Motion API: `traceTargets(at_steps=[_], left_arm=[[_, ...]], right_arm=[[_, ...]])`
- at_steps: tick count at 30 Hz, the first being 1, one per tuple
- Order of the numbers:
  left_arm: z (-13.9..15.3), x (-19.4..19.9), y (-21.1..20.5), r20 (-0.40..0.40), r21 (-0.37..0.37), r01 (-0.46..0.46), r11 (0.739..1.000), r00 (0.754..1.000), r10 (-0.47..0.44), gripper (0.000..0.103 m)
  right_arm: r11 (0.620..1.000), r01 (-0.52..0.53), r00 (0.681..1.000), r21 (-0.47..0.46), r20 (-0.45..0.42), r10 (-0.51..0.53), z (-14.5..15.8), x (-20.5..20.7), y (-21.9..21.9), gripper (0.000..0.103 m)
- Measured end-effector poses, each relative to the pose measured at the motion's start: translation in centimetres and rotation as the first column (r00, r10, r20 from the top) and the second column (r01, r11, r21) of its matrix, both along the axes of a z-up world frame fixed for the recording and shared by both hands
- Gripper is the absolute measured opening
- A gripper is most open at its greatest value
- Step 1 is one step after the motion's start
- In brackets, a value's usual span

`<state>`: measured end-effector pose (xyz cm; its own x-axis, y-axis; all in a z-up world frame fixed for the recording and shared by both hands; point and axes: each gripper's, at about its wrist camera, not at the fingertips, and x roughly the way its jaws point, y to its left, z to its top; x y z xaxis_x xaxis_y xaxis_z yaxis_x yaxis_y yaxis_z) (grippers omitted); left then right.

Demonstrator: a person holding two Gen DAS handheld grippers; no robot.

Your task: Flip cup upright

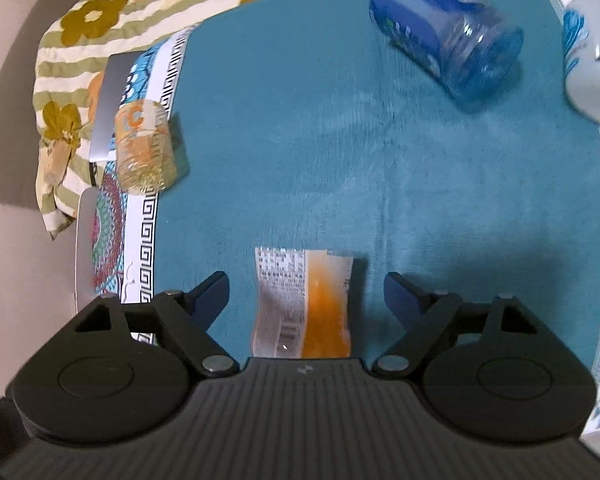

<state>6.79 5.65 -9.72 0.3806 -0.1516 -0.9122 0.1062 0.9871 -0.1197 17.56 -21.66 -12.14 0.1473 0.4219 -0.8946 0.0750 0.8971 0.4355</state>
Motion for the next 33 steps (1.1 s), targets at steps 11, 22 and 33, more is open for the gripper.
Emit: traceTargets(at_steps=[11,22,33], left_arm=[[-0.6,0.8,1.0,-0.015,-0.017,0.005,1.000,1.000,-0.006,0.103],[0.0,0.8,1.3,-0.008,-0.011,0.002,1.000,1.000,-0.002,0.103],[0.1,0.1,0.8,-0.015,0.039,0.037,0.999,0.999,-0.036,0.103]], right_arm=[[0.998,0.054,0.996,0.032,-0.069,-0.052,-1.7,0.7,0.1,0.071],[0.997,0.060,0.997,0.052,0.043,-0.063,0.9,-0.6,-0.2,0.067],[0.983,0.093,0.867,-0.162,0.498,0.000,3.9,-7.9,3.7,0.067]])
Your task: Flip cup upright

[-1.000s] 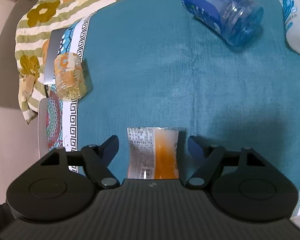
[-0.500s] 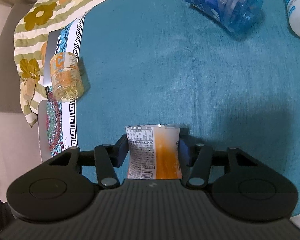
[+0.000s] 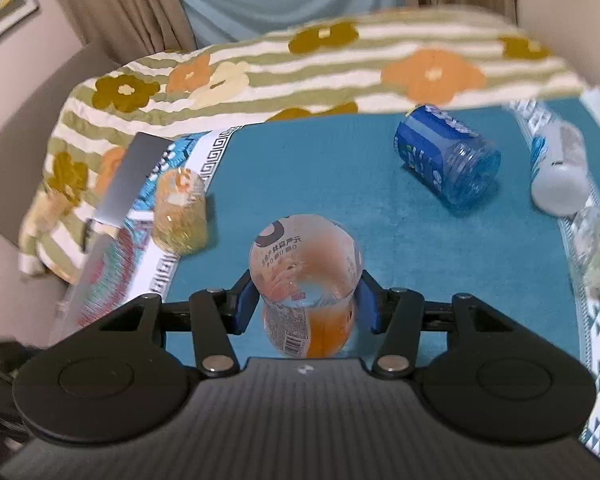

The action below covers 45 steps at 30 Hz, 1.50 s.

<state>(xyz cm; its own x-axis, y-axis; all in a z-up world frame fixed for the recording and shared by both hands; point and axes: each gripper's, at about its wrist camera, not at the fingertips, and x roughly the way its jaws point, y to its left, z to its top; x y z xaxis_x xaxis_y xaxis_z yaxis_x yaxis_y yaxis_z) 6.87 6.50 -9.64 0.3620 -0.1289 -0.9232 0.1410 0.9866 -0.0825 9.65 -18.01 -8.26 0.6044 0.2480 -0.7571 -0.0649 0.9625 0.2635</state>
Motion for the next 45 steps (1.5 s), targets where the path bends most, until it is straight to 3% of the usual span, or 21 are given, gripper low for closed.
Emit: traceTargets(at_steps=[5,11,18,19,21,22,24,29,34,40,45], left_arm=[[-0.6,-0.7,0.2,-0.002,0.003,0.016,1.000,1.000,-0.016,0.103],[-1.0,-1.2,0.4,-0.008,-0.002,0.017,1.000,1.000,-0.017,0.103],[-0.7,-1.8,0.4,0.004,-0.003,0.024,1.000,1.000,-0.024,0.103],[-0.6,-1.8,0.5,0.007,-0.004,0.025,1.000,1.000,-0.025,0.103],[-0.4,-1.9,0.5,0.013,-0.004,0.025,1.000,1.000,-0.025,0.103],[-0.3,-2.0,0.5,0.017,-0.005,0.025,1.000,1.000,-0.025,0.103],[0.0,-2.1,0.4,0.025,-0.008,0.026,1.000,0.999,-0.026,0.103],[1.9,-2.4,-0.1,0.068,-0.022,0.032,0.999,0.997,-0.031,0.103],[5.2,-3.0,-1.1,0.159,-0.040,0.025,0.999,0.987,-0.018,0.103],[8.6,-4.0,-2.5,0.255,-0.029,0.011,1.000,0.967,-0.004,0.103],[10.3,-5.2,-3.6,0.323,0.004,0.006,1.000,0.946,-0.007,0.103]], right_arm=[[0.992,-0.030,0.994,-0.120,0.101,0.042,-1.8,-2.6,1.8,0.067],[0.987,-0.030,0.982,-0.160,0.182,0.059,-3.1,-4.4,2.5,0.069],[0.982,-0.027,0.976,-0.187,0.206,0.066,-3.3,-5.0,3.3,0.071],[0.983,-0.026,0.977,-0.184,0.203,0.064,-3.3,-5.0,3.4,0.073],[0.983,-0.018,0.978,-0.181,0.202,0.055,-3.4,-5.0,3.4,0.088],[0.983,-0.011,0.978,-0.181,0.205,0.049,-3.3,-5.1,3.4,0.102],[0.984,0.012,0.975,-0.179,0.220,0.028,-2.9,-5.3,3.3,0.103],[0.986,0.042,0.981,-0.160,0.195,-0.011,-1.1,-5.8,2.4,0.103],[0.985,0.092,0.982,-0.145,0.175,-0.066,2.9,-7.3,0.5,0.103],[0.970,0.153,0.983,-0.188,0.132,-0.129,8.2,-9.0,-2.4,0.103],[0.956,0.179,0.983,-0.230,0.074,-0.167,10.5,-9.9,-4.3,0.103]])
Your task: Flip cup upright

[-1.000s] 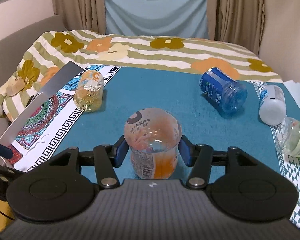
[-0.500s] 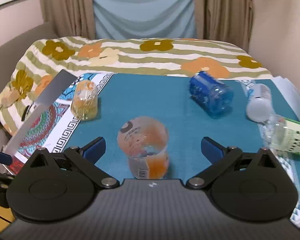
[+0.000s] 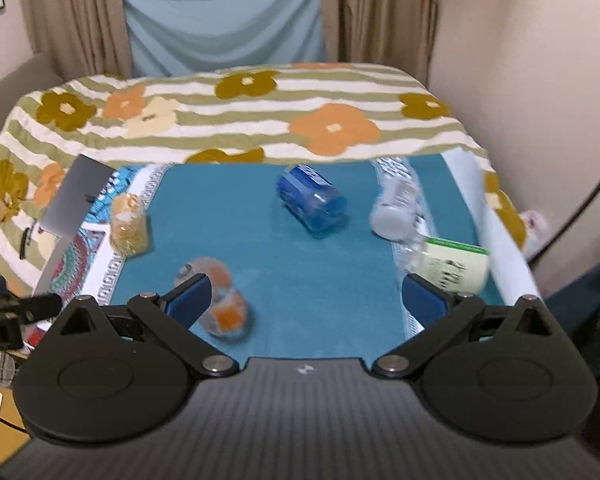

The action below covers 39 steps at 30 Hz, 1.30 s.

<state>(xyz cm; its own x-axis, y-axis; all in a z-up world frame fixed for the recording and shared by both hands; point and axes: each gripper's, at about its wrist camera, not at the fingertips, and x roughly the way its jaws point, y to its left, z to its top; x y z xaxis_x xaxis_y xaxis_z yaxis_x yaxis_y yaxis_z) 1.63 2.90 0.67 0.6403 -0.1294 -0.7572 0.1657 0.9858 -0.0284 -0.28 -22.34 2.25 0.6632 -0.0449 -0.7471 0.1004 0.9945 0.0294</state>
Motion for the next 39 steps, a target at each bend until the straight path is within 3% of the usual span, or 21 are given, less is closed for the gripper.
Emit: traceTargets(at_steps=[14,39], left_arm=[[0.4,-2.7,-1.9,0.082,0.056,0.003,0.998,0.997,-0.008,0.103],[0.5,-3.0,-2.4,0.102,0.057,0.008,0.998,0.995,-0.014,0.103]], right_arm=[[1.000,-0.005,1.000,-0.005,-0.025,0.005,-0.9,-2.9,-0.8,0.103],[1.000,-0.001,1.000,0.001,-0.030,0.001,-1.2,-3.2,-0.8,0.103]])
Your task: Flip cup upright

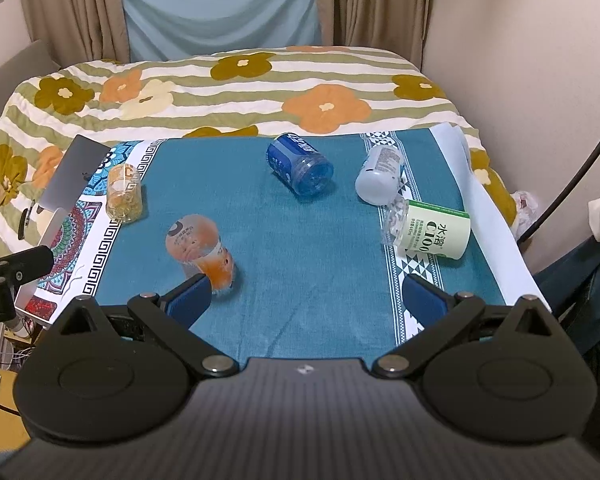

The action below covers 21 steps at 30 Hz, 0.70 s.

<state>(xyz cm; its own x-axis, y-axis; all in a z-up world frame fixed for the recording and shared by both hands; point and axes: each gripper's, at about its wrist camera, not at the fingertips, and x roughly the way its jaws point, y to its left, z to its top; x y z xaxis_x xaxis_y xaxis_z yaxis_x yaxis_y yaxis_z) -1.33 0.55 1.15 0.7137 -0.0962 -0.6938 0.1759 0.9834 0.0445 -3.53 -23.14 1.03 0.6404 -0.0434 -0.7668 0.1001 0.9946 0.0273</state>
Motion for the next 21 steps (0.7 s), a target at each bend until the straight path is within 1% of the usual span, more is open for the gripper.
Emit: traceTargets(at_steps=[9,21], left_arm=[[0.10,0.29,-0.10,0.004,0.015,0.009,1.000,1.000,-0.009,0.103],[0.22,0.21,0.06,0.007,0.011,0.008,1.000,1.000,-0.008,0.103]], right_arm=[[1.000,0.000,1.000,0.007,-0.006,0.000,-0.09,0.40,0.14,0.103],[1.000,-0.001,1.000,0.007,-0.005,0.001,-0.04,0.51,0.15,0.103]])
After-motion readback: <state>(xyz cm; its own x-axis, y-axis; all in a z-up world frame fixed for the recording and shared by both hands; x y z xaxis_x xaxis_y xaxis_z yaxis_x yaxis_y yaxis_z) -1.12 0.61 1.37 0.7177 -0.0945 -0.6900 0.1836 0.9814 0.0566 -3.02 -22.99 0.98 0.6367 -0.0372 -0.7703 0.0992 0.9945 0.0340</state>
